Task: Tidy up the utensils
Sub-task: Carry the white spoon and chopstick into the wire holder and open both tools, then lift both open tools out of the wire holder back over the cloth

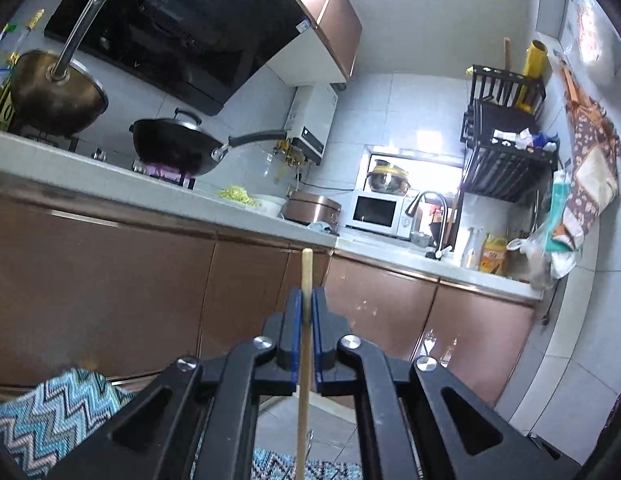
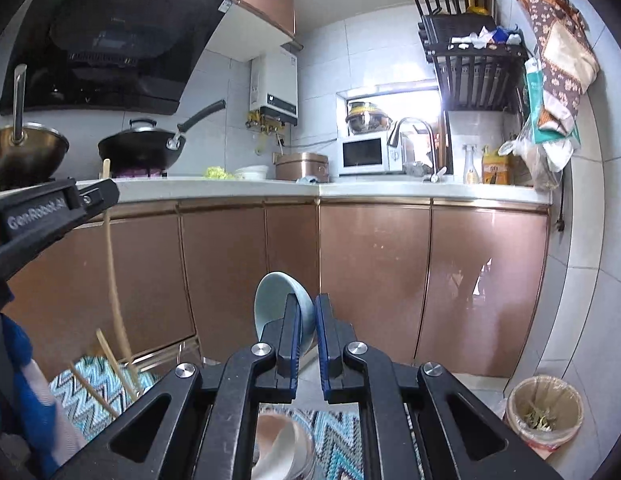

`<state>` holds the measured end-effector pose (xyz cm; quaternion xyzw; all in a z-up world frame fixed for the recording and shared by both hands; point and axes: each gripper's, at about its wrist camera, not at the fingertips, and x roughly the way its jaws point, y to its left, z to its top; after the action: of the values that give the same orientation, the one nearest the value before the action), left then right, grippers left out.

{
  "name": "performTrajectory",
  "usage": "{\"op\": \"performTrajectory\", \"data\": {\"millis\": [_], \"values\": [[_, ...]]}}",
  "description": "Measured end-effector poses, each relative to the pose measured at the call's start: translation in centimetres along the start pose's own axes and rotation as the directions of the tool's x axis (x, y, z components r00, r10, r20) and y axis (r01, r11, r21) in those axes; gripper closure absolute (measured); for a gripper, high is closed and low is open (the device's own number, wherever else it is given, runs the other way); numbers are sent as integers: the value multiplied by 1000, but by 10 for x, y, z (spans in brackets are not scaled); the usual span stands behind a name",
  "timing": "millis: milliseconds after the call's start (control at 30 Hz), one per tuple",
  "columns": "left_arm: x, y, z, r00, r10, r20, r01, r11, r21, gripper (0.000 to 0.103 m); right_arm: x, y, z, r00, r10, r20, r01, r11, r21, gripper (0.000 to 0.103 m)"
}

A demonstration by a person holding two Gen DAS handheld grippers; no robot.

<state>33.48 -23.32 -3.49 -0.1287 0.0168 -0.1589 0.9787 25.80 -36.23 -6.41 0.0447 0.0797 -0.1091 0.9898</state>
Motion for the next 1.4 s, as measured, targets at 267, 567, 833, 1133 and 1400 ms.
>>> {"op": "performTrajectory", "data": {"millis": [267,567,833,1133,1400], "values": [[-18,17,-1,999,20,-31,-20,1000,-19,67,-16,-1,-9,1000,26,-16,-26,999,35,81],[-77,39,43,998,35,-45,-36,999,-19,55,-65,-10,14,1000,24,4,-24,996,87,73],[-155,50,77,995,66,-71,-65,998,11,40,-134,-13,40,1000,18,12,-20,993,112,57],[-234,66,97,982,145,-120,-138,988,65,34,-211,-17,54,1000,5,2,-5,992,130,28],[-286,86,98,966,194,-170,-181,979,93,32,-258,1,53,999,35,-19,-33,994,107,14]]}}
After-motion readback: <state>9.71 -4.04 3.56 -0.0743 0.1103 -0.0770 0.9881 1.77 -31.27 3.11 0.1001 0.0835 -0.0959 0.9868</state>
